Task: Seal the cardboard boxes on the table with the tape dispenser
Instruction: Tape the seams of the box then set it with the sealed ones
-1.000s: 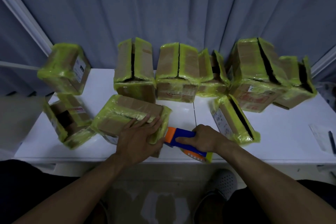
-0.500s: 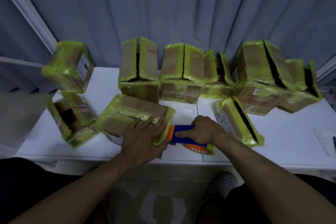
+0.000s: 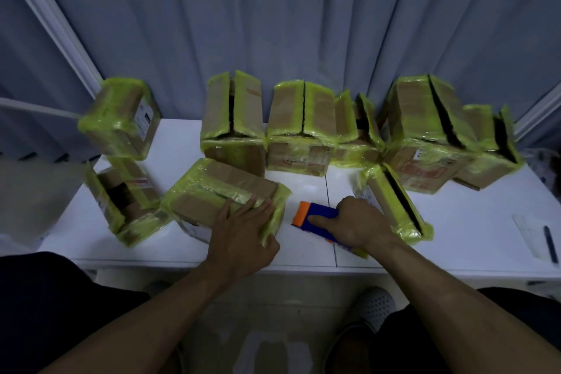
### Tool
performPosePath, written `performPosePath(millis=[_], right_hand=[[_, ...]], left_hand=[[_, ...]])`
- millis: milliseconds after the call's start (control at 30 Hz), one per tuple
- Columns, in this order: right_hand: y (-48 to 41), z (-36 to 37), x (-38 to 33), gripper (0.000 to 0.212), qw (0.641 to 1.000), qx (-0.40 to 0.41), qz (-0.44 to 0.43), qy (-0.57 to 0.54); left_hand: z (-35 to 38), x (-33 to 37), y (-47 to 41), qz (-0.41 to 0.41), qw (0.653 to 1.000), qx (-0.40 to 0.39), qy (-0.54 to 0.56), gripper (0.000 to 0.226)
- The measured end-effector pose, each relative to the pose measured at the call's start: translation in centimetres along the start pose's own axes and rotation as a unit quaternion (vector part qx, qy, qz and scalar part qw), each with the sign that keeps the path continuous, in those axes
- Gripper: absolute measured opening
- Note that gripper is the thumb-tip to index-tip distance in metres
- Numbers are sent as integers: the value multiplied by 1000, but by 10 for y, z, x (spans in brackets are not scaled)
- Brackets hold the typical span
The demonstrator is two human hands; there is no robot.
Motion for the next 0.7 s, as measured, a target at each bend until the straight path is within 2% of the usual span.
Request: performPosePath(millis=[67,133,200,267,367,533,600,700], right_hand=[[6,-6,5,75,1000,13,2,-8],[15,-14,8,75,1000,26,6,-7],[24,-21,14,76,999,39,27,-4],[35,-27,21,75,998,46,50,11],[48,-34,28,73,996,67,57,9],[71,-48,34,66,986,132,43,-88],[80,-48,30,62,977,148,10,-154],[89,-42,20,60,962,144,-53,-226]], left_hand=[[5,6,7,-30,999,10,31,59],[12,13,14,-52,995,-25,79,71],[13,20,22,-34,993,-23,108,59],[7,24,31,6,994,28,104,38],[-4,19,34,35,990,22,136,46],[-14,8,28,77,973,-70,208,47],[-12,3,26,83,972,-73,205,49],[-9,-3,24,51,983,-61,164,48]])
Point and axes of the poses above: each hand's wrist, its own y-axis away from the middle knuckle, its own z-axis out of the palm, x = y × z, the point moved 3 cm from there along -y, towards the middle knuckle, and after that the axes turned 9 degrees about -y, right-handed, at the moved point
